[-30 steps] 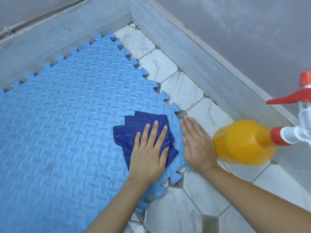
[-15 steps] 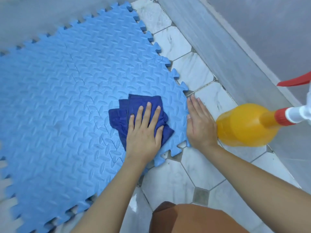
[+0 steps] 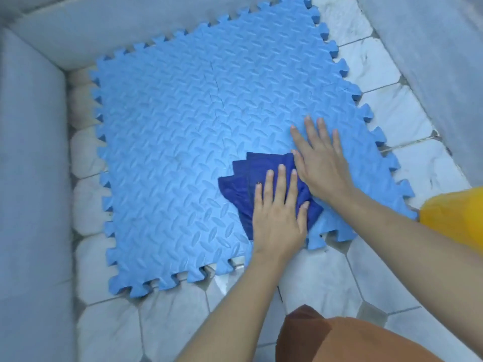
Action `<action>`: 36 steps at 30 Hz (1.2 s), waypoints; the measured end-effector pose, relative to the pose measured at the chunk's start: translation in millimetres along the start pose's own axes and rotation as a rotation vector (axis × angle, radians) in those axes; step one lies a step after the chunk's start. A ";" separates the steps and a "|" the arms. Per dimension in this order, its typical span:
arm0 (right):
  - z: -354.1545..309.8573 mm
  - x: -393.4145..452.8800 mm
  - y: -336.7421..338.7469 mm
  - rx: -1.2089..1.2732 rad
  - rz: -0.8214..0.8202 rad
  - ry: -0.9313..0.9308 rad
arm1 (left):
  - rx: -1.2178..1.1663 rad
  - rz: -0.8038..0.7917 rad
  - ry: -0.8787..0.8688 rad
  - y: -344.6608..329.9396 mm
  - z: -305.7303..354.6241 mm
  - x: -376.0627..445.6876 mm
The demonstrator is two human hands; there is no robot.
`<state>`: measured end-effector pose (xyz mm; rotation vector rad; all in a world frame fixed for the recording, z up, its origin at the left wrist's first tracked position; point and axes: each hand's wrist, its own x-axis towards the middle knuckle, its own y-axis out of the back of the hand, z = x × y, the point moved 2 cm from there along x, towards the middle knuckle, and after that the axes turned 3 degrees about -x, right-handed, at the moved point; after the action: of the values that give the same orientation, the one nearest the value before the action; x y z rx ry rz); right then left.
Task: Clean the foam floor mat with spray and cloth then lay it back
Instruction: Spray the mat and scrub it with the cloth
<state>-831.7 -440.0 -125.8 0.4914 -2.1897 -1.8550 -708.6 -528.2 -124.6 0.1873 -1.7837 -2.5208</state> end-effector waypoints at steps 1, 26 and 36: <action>-4.7 4.8 -0.9 -0.003 -0.004 0.013 | -0.016 -0.011 -0.007 2.5 -1.9 -1.5; -22.0 13.4 -3.8 0.015 0.092 -0.003 | -0.033 0.135 0.346 33.4 -111.9 7.7; -21.3 6.3 -3.7 -0.059 0.064 -0.005 | -0.075 0.272 0.853 55.8 -170.0 13.8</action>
<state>-828.9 -462.4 -125.9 0.4007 -2.1216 -1.8826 -702.6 -707.6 -128.8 0.8054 -1.2522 -1.8654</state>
